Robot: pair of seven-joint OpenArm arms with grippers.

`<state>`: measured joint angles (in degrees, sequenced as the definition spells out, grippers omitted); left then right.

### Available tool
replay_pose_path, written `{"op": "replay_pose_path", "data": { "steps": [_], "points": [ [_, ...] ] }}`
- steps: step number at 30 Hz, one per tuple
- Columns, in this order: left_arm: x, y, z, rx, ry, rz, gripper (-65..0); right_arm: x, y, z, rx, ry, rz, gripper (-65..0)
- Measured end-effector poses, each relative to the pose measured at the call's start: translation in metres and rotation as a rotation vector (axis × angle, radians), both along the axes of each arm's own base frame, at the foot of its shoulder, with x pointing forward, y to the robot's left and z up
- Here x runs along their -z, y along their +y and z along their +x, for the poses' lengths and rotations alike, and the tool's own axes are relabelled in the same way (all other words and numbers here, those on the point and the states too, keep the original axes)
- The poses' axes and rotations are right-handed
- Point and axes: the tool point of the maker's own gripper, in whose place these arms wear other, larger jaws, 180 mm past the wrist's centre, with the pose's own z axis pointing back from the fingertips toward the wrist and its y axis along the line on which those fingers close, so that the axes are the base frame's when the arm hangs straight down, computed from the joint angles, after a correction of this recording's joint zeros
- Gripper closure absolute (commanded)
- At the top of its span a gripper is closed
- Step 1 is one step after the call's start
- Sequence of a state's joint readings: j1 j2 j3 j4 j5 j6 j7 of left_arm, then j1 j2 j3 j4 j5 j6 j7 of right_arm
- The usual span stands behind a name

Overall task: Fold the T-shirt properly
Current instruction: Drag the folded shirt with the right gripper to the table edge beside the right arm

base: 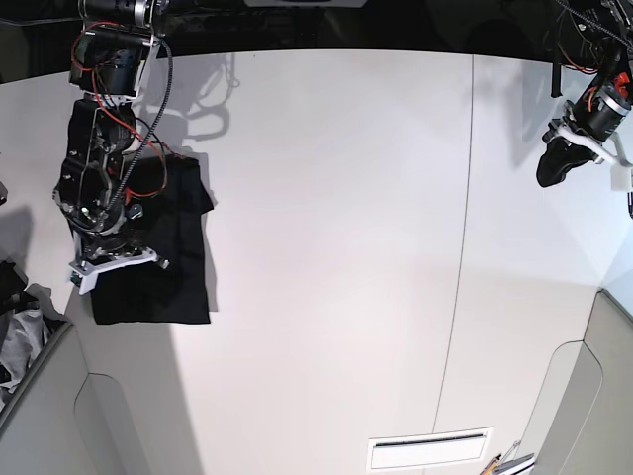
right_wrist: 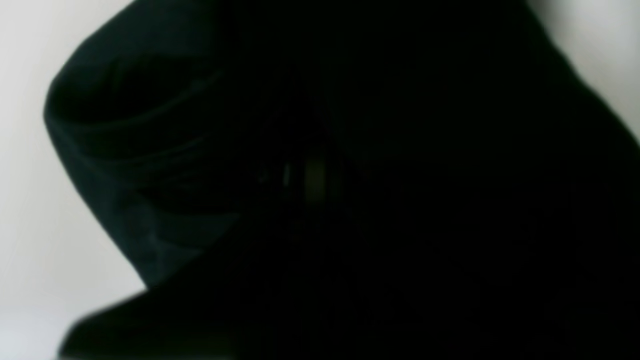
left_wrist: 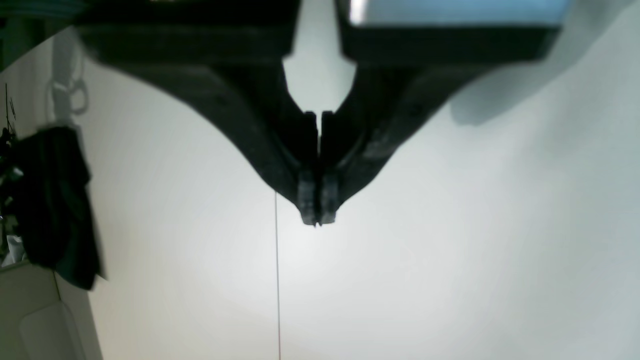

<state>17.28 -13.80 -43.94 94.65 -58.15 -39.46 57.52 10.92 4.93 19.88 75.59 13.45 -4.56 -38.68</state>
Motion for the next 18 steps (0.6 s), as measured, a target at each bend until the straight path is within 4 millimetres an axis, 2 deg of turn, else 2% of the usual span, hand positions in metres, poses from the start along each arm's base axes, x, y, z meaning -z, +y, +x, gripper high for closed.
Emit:
{"op": "replay_pose_path", "data": {
  "steps": [3,7,12,15,18],
  "points": [
    [0.000,0.000,0.000,0.000,0.000,0.000,0.0,-0.001,-0.026,-0.008,0.095,-0.018,0.016,0.0],
    [-0.002,-0.001,0.001,-0.001,-0.012,-0.010,0.0,-0.001,-0.046,-0.016,0.162,-0.027,0.032,0.0],
    [-0.004,-0.001,0.002,-0.002,-0.019,-0.018,0.0,-0.007,-0.047,-0.014,0.180,-0.061,0.068,0.0],
    [-0.004,-0.001,0.002,-0.002,-0.019,-0.019,0.0,-0.029,-0.048,-0.006,0.172,-0.128,0.060,0.0],
    [-0.004,-0.002,0.002,-0.002,-0.020,-0.019,0.0,-0.066,-0.049,0.007,0.128,-0.232,0.015,0.0]
  ]
}}
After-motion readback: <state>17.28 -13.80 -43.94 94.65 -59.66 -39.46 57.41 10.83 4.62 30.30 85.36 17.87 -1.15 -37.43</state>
